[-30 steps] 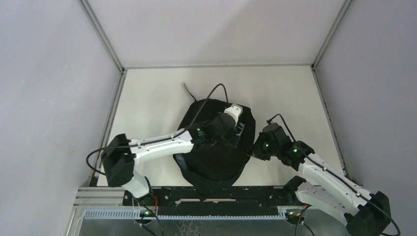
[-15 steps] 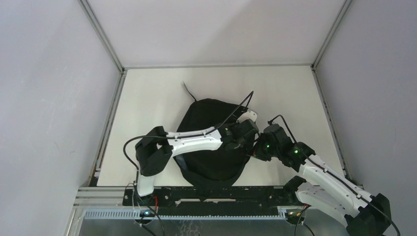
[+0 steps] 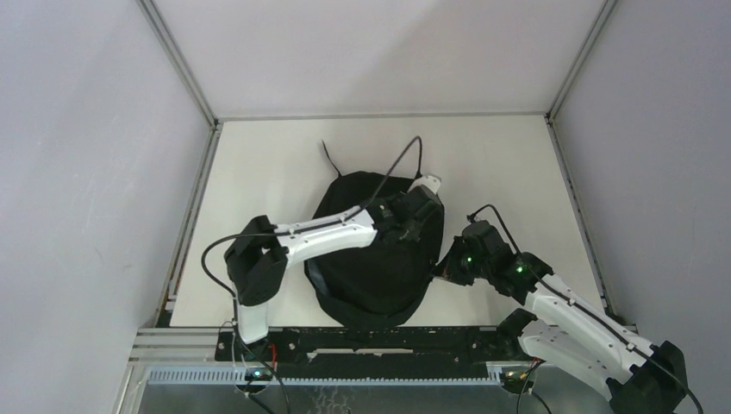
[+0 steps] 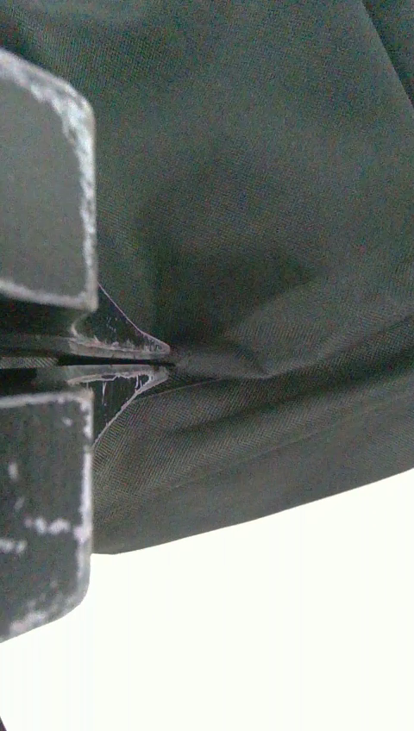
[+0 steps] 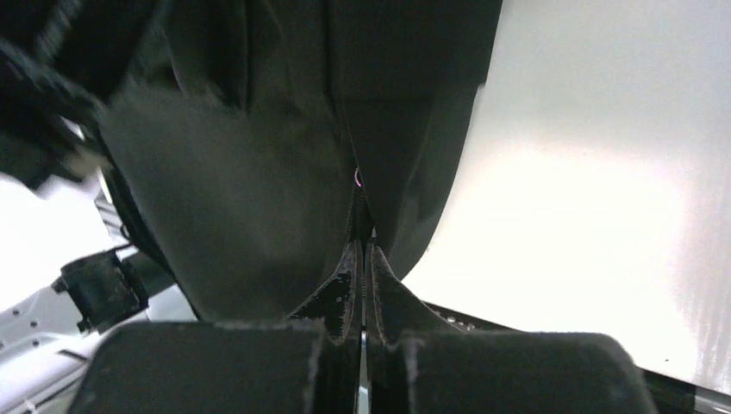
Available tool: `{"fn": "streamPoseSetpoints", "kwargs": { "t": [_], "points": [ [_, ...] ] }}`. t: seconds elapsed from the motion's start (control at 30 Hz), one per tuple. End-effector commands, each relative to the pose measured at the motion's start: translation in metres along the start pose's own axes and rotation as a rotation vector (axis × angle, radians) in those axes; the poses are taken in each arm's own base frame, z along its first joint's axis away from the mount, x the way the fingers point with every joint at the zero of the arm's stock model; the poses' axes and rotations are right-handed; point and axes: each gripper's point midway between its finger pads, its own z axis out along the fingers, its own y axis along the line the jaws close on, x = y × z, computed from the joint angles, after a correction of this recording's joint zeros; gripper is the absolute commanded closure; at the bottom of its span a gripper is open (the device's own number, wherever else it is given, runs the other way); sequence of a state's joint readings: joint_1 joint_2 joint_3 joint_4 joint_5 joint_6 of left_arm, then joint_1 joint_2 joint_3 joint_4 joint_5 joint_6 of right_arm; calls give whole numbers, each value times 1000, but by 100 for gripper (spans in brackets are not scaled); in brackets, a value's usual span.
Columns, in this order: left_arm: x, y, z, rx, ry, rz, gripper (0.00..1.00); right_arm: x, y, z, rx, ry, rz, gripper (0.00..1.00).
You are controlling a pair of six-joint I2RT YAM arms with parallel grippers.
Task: Pack the student bag
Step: Zip the student bag at the center of the board.
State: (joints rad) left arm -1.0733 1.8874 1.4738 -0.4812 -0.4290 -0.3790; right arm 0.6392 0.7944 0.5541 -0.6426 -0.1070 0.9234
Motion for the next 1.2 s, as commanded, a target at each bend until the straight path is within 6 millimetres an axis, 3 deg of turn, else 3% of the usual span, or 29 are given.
{"fn": "streamPoseSetpoints", "kwargs": {
  "t": [0.0,0.23,0.4,0.5,0.57,0.6,0.63,0.7,0.77,0.83,0.93,1.03,1.17],
  "points": [
    [-87,29,-25,84,-171,-201,100,12,19,-9,-92,29,-25,100],
    [-121,64,-1,69,-186,-285,100,42,30,-7,-122,104,-129,100],
    [-150,85,13,70,-205,-337,100,82,70,-11,-294,207,-296,100],
    [-161,86,10,111,-219,-366,100,104,90,-12,-365,266,-385,100],
    [-165,82,2,151,-224,-376,100,107,94,-9,-352,282,-423,100],
    [-166,79,-4,177,-227,-371,100,104,93,-9,-332,272,-429,94],
    [-165,75,-10,207,-227,-361,94,98,90,-9,-315,255,-430,78],
    [-165,77,-26,222,-242,-354,74,81,85,-13,-295,195,-411,50],
    [-167,84,-47,219,-271,-350,61,60,79,-19,-281,127,-382,34],
    [-166,90,-77,223,-314,-355,56,37,76,-25,-283,51,-336,28],
    [-148,90,-108,244,-351,-379,55,1,69,-27,-274,-45,-198,24],
    [-112,72,-127,277,-335,-385,55,-25,62,-19,-298,-65,-31,25],
    [-66,35,-144,345,-281,-357,53,-38,58,-4,-325,-39,71,25]
  ]
}}
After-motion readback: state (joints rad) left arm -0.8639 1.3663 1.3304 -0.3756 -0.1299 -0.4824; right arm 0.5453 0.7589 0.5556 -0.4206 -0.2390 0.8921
